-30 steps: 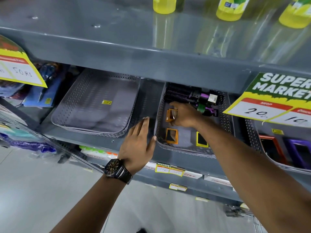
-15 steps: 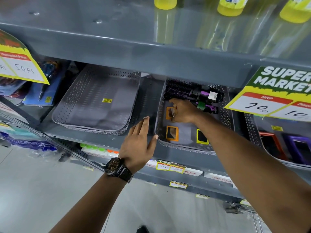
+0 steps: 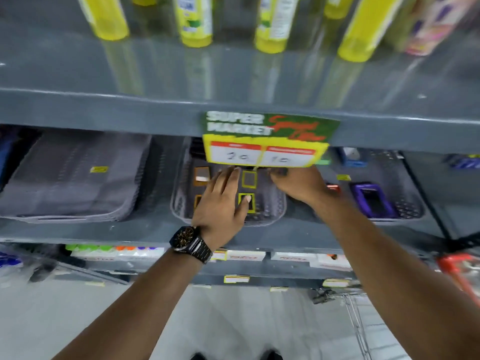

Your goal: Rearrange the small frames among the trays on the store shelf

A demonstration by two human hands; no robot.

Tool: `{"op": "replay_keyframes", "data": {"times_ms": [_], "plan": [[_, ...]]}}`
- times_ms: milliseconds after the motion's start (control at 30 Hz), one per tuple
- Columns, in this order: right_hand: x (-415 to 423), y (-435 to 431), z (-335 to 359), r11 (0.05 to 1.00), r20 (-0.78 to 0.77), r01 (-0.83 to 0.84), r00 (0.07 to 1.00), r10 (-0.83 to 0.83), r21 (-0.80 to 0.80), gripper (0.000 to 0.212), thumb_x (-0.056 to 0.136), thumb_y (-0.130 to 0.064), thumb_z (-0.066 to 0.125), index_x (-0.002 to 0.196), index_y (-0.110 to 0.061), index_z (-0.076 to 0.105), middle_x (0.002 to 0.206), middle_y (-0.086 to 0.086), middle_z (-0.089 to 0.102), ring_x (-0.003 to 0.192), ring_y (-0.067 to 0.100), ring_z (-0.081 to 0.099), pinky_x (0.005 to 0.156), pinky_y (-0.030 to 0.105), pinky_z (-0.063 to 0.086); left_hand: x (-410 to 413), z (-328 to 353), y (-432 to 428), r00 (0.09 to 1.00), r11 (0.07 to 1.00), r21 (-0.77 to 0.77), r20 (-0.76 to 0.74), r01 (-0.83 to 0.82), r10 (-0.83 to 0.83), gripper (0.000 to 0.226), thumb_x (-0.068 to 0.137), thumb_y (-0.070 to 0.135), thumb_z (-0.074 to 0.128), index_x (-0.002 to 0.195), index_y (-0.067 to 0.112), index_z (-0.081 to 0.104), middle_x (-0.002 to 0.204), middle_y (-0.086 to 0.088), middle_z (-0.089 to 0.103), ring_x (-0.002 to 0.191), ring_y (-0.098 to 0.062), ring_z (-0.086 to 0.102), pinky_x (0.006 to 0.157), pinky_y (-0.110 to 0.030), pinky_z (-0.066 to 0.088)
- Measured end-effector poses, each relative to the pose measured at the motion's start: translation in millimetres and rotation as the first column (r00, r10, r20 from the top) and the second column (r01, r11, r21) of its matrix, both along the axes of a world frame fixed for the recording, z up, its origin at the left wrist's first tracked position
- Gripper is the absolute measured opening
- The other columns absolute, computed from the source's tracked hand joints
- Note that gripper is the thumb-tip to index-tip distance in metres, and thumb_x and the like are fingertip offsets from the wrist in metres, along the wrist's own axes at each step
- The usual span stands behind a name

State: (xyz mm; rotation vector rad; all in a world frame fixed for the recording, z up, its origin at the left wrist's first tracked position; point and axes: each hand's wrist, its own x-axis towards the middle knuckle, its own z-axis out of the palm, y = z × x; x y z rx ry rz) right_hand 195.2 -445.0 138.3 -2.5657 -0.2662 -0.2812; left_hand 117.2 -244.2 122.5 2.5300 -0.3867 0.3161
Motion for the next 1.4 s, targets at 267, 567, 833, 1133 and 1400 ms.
{"op": "replay_keyframes", "data": {"times_ms": [267, 567, 833, 1133, 1400], "plan": [[-18, -154, -5, 0.944, -0.037, 0.308, 0.949, -0.314, -0.119, 0.046, 0.078, -0.024, 0.063, 0.124, -0.021, 0.062, 0.123, 0.011, 0.067, 0.109, 0.032, 0.064, 0.093, 0.037, 0.052, 2, -2, -120, 0.976, 0.981, -0.084, -0.110, 0.177, -0.186, 0.057, 0.096, 0.028, 0.055, 0.148, 0.010, 0.038, 0.149, -0.014, 0.046, 0.129, -0.034, 0.051, 0.100, -0.046, 0.049], [-31, -265, -21, 0.849, -0.130, 0.513, 0.840, -0.527, -0.125, 0.033, 0.079, -0.009, 0.061, 0.112, -0.010, 0.063, 0.107, 0.023, 0.069, 0.098, 0.041, 0.066, 0.083, 0.039, 0.053, 32, -21, -184, 0.826, 0.993, -0.097, -0.564, -0.074, 0.006, 0.072, 0.099, 0.043, 0.052, 0.153, 0.008, 0.022, 0.151, -0.020, 0.041, 0.136, -0.037, 0.042, 0.107, -0.037, 0.038], [-33, -279, -38, 0.861, -0.213, 0.506, 0.837, -0.503, -0.049, 0.044, 0.079, -0.006, 0.052, 0.122, -0.016, 0.055, 0.114, 0.020, 0.069, 0.102, 0.039, 0.066, 0.087, 0.042, 0.055, 43, -29, -196, 0.818, 0.969, -0.201, -0.575, -0.144, 0.002, 0.060, 0.094, 0.026, 0.060, 0.148, 0.020, 0.033, 0.128, -0.010, 0.064, 0.106, -0.029, 0.064, 0.081, -0.027, 0.047], [-31, -282, -47, 0.857, -0.208, 0.515, 0.842, -0.498, 0.032, 0.048, 0.077, -0.002, 0.052, 0.121, -0.020, 0.056, 0.104, 0.014, 0.071, 0.091, 0.033, 0.069, 0.077, 0.026, 0.047, 53, -34, -201, 0.816, 0.989, -0.044, -0.571, -0.142, 0.092, 0.082, 0.091, 0.012, 0.054, 0.157, 0.017, 0.005, 0.124, -0.020, 0.063, 0.084, -0.027, 0.061, 0.072, -0.028, 0.048], [-32, -284, -51, 0.865, -0.201, 0.502, 0.846, -0.493, -0.009, 0.051, 0.080, -0.002, 0.054, 0.126, -0.021, 0.053, 0.112, 0.015, 0.067, 0.093, 0.032, 0.065, 0.081, 0.025, 0.042, 50, -36, -207, 0.797, 0.986, -0.013, -0.590, -0.165, 0.125, 0.083, 0.095, 0.017, 0.051, 0.157, 0.020, -0.005, 0.082, -0.005, 0.061, 0.063, -0.018, 0.058, 0.047, -0.026, 0.045]]}}
